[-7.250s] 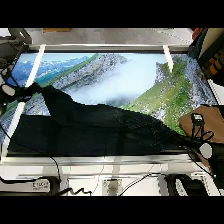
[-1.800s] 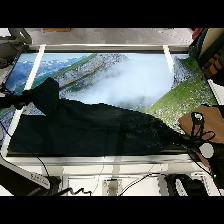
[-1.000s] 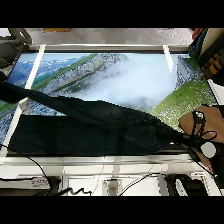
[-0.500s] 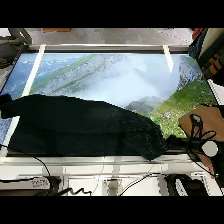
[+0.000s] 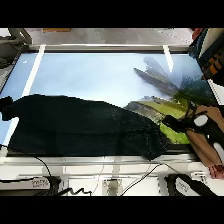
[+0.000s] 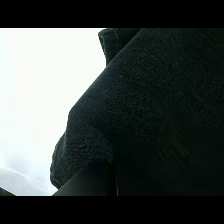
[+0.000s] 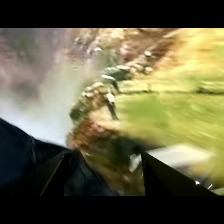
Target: Fold the clothes and pants, and hang the long-sleeved shirts on hangers.
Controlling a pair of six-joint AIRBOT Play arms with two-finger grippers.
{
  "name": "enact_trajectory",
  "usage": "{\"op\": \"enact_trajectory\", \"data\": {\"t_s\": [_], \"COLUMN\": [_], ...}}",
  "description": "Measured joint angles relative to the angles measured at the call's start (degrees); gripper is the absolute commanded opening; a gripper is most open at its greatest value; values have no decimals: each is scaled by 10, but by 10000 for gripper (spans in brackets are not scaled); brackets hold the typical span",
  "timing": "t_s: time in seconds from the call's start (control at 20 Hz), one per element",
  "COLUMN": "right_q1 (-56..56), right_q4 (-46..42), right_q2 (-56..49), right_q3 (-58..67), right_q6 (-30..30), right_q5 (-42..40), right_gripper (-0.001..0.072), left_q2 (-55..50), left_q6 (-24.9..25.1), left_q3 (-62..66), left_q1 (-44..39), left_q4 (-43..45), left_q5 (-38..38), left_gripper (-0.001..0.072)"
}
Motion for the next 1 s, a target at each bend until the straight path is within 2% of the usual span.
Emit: {"op": "enact_trajectory", "data": {"t_s": [0.15, 0.25, 0.45, 0.5, 0.65, 0.85, 1.0], "right_q1": [-40, -58, -58, -50, -19, 15, 24], "right_q4": [106, 170, 300, 326, 389, 436, 406], "right_q2": [-117, -182, -272, -284, -303, -310, -301], "right_q3": [63, 90, 113, 116, 134, 203, 279], "right_q6": [-67, -96, -147, -160, -199, -262, -286], "right_q5": [59, 102, 177, 187, 231, 275, 285], "right_gripper": [495, 566, 549, 484, 42, 36, 37], "left_q2": [0, 0, 0, 0, 0, 0, 0], "left_q6": [0, 0, 0, 0, 0, 0, 0], "left_q3": [0, 0, 0, 0, 0, 0, 0], "left_q1": [0, 0, 0, 0, 0, 0, 0], "left_q4": [0, 0, 1, 1, 1, 1, 1], "left_q5": [0, 0, 0, 0, 0, -1, -4], "left_gripper": [20, 20, 19, 20, 19, 20, 20]}}
